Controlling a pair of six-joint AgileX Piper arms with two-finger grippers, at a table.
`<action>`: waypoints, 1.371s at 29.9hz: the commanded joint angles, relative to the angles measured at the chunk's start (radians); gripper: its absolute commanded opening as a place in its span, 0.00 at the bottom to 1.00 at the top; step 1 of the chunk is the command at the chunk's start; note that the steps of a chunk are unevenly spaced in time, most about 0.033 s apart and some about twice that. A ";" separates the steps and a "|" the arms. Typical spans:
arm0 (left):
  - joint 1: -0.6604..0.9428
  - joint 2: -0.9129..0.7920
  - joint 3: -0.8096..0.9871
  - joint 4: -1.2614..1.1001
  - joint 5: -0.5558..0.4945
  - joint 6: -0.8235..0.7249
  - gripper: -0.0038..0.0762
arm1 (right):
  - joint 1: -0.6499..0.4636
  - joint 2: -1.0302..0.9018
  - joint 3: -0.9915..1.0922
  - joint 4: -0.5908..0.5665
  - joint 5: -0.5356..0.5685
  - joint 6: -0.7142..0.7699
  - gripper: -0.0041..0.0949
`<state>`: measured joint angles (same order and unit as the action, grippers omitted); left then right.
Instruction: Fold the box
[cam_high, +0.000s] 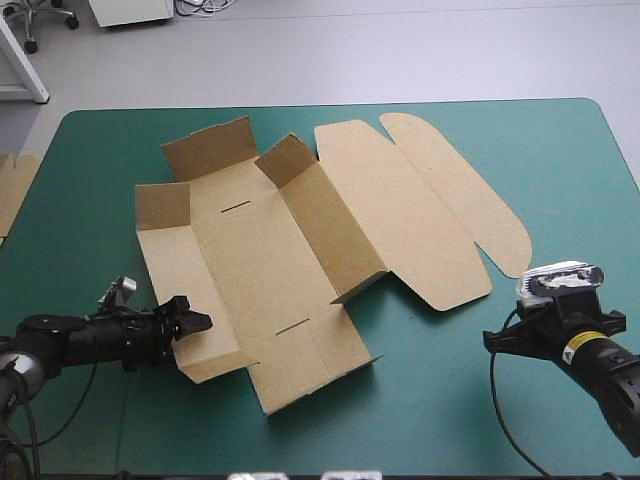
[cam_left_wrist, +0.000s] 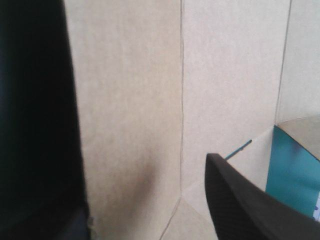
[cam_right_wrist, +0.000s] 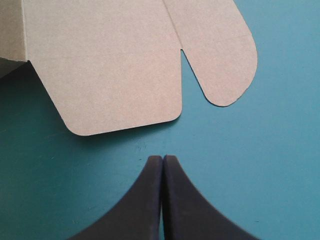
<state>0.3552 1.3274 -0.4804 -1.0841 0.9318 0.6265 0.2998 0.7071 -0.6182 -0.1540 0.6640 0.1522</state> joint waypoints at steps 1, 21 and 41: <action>0.003 -0.026 0.012 -0.128 0.051 0.047 0.54 | 0.002 0.001 -0.035 -0.016 -0.054 -0.002 0.02; 0.003 -0.026 0.040 -0.229 -0.008 0.175 0.53 | 0.002 0.001 -0.035 -0.011 -0.056 -0.002 0.02; 0.003 -0.026 0.034 -0.400 0.076 0.374 0.04 | 0.002 0.001 -0.035 -0.006 -0.064 -0.002 0.02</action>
<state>0.3552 1.3262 -0.4248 -1.3522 0.9136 0.9112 0.2998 0.7071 -0.6182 -0.1502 0.6609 0.1522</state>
